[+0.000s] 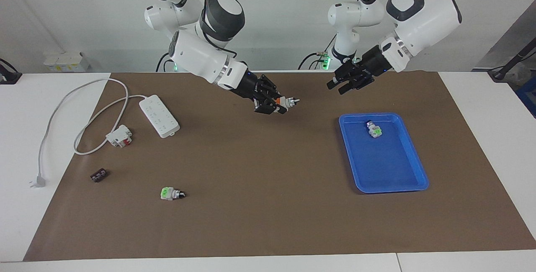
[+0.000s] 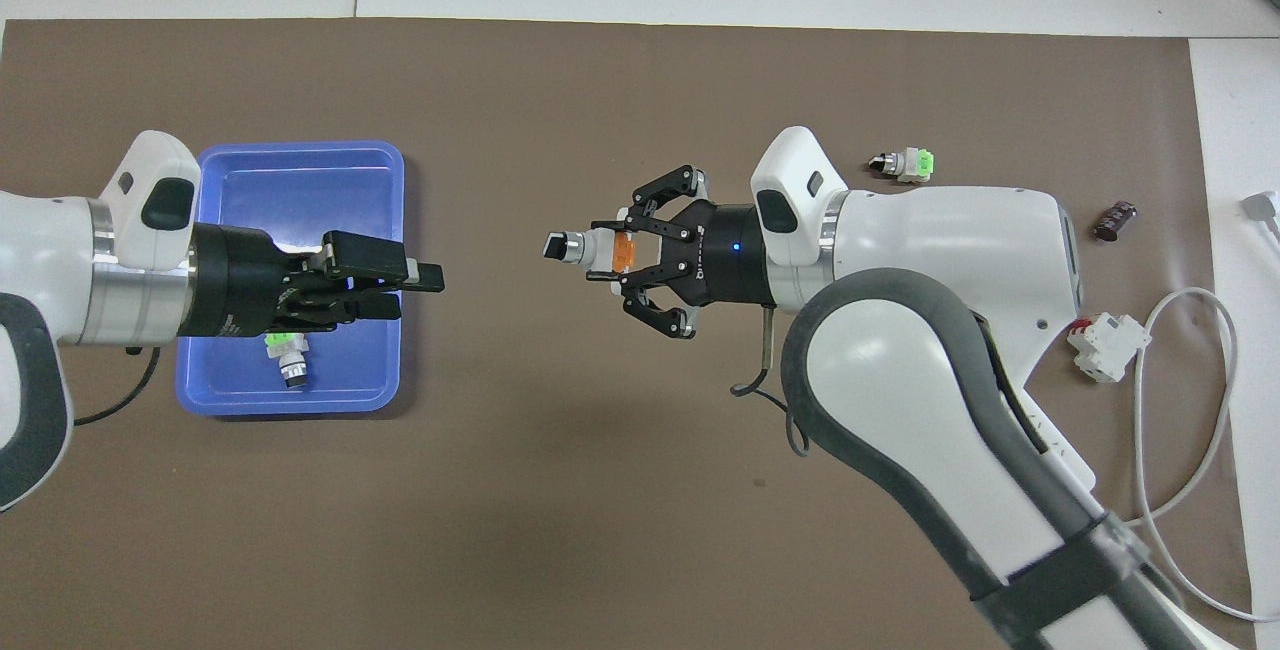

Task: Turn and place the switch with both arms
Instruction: 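Lift the switch with the right gripper while the left gripper reaches toward it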

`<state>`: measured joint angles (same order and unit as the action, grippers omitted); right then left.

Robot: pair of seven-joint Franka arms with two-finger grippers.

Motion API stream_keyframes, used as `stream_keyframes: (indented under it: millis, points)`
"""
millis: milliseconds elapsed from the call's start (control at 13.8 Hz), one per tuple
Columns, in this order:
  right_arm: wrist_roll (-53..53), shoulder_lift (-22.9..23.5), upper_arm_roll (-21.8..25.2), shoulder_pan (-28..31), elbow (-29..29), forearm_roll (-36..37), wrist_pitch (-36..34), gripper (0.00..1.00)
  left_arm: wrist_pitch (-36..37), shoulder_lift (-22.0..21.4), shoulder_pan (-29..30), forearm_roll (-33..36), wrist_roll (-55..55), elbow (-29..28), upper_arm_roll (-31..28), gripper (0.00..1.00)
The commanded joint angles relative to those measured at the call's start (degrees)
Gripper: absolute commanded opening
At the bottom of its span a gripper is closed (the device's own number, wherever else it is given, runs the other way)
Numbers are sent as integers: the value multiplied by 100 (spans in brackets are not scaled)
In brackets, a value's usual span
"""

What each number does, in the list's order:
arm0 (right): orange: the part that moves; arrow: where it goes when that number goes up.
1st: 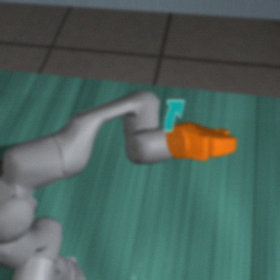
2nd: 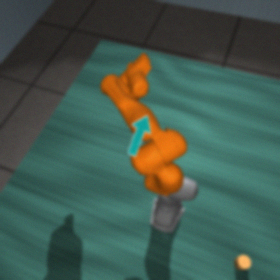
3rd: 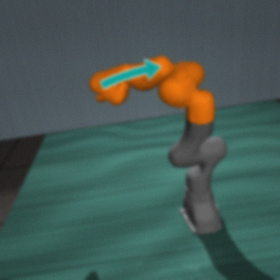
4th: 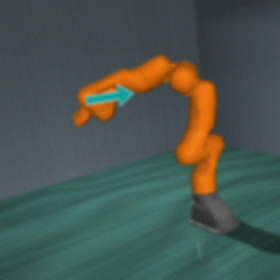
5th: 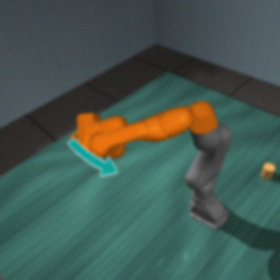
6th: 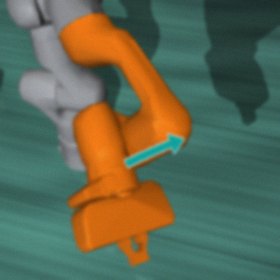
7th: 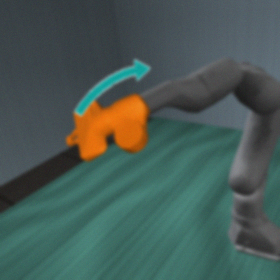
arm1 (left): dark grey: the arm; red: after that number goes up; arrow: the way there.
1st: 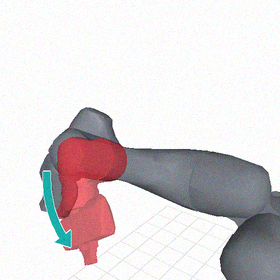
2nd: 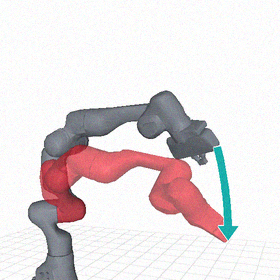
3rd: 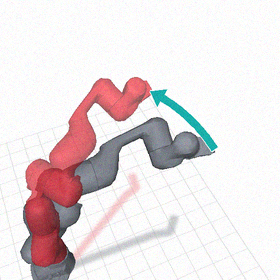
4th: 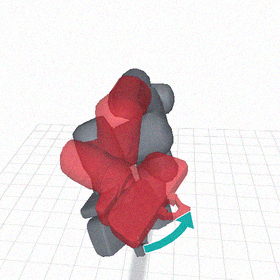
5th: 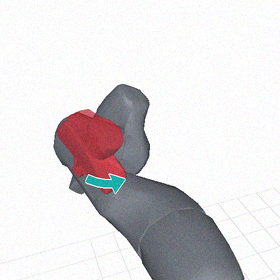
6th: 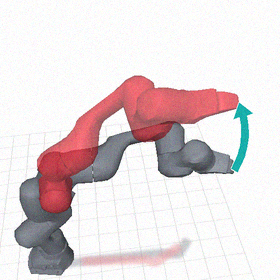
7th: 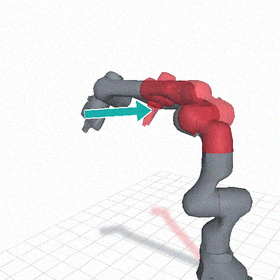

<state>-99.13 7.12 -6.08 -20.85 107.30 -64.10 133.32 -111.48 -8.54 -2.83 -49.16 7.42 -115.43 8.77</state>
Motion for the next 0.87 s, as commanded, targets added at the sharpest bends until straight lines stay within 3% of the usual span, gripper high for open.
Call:
stream_keyframes:
  millis: [0, 436, 799]
  points:
    - [69, -141, -69, 46, 107, -182, 115, 0, -567, -121, -314, -505, 128, -199, -50, 62]
    - [78, -176, -113, 37, 159, -226, 195, 0, -1683, 37, -1105, -762, -143, -76, -50, 58]
    - [86, -176, -113, 37, 177, -217, 194, 0, -1693, 151, -1132, -745, -1039, 91, -59, 57]
